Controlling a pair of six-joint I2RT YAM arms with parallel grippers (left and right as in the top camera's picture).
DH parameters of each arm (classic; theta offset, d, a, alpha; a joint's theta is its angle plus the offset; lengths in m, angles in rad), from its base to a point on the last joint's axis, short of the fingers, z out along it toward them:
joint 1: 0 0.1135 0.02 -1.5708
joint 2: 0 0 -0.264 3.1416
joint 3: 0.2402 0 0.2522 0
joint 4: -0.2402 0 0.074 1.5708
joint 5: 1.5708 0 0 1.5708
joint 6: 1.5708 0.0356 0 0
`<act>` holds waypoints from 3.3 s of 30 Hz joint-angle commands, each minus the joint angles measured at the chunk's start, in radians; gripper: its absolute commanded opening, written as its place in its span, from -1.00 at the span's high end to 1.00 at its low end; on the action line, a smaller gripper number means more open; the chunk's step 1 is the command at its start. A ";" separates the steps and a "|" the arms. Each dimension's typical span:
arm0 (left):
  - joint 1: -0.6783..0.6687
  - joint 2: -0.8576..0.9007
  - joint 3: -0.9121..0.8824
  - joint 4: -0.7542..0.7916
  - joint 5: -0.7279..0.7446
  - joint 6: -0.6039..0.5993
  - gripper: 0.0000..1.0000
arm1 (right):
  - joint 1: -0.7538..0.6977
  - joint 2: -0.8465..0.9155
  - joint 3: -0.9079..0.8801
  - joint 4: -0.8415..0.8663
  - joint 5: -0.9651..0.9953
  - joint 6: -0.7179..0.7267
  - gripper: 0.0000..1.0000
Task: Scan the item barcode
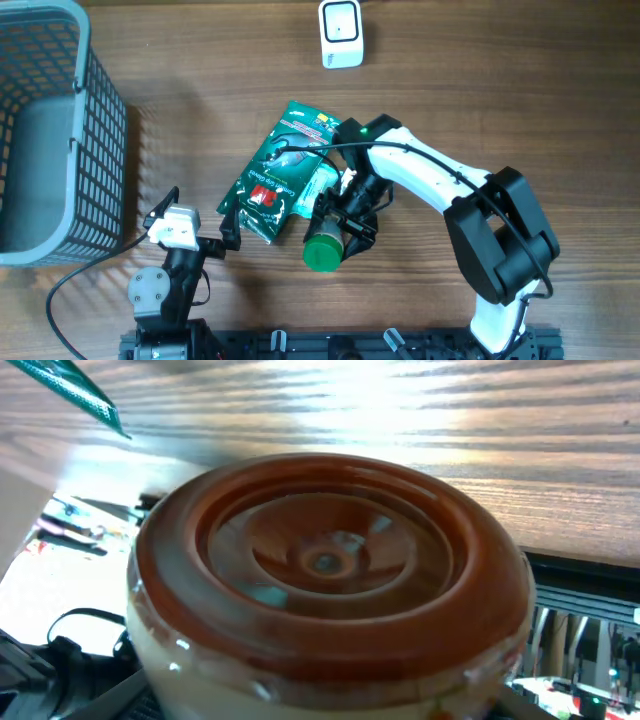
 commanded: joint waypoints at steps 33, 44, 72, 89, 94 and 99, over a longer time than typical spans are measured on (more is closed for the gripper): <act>0.006 -0.001 -0.006 0.002 0.001 0.001 -1.00 | 0.208 -0.771 -0.079 -0.113 0.982 0.420 -1.00; 0.006 -0.001 -0.006 0.002 0.001 0.001 -1.00 | 0.262 -0.421 -0.228 0.196 0.675 0.442 -1.00; 0.006 -0.001 -0.006 0.002 0.001 0.001 -1.00 | 0.422 -0.204 -0.311 0.332 0.678 0.590 -1.00; 0.006 -0.001 -0.006 0.002 0.001 0.001 -1.00 | 0.362 -0.206 -0.382 0.418 0.605 0.496 -0.38; 0.006 -0.001 -0.006 0.002 0.001 0.001 -1.00 | 0.333 -0.206 -0.278 0.316 0.794 0.197 -0.17; 0.006 -0.001 -0.006 0.002 0.001 0.001 -1.00 | 0.333 -0.206 -0.165 0.309 0.820 0.080 -0.34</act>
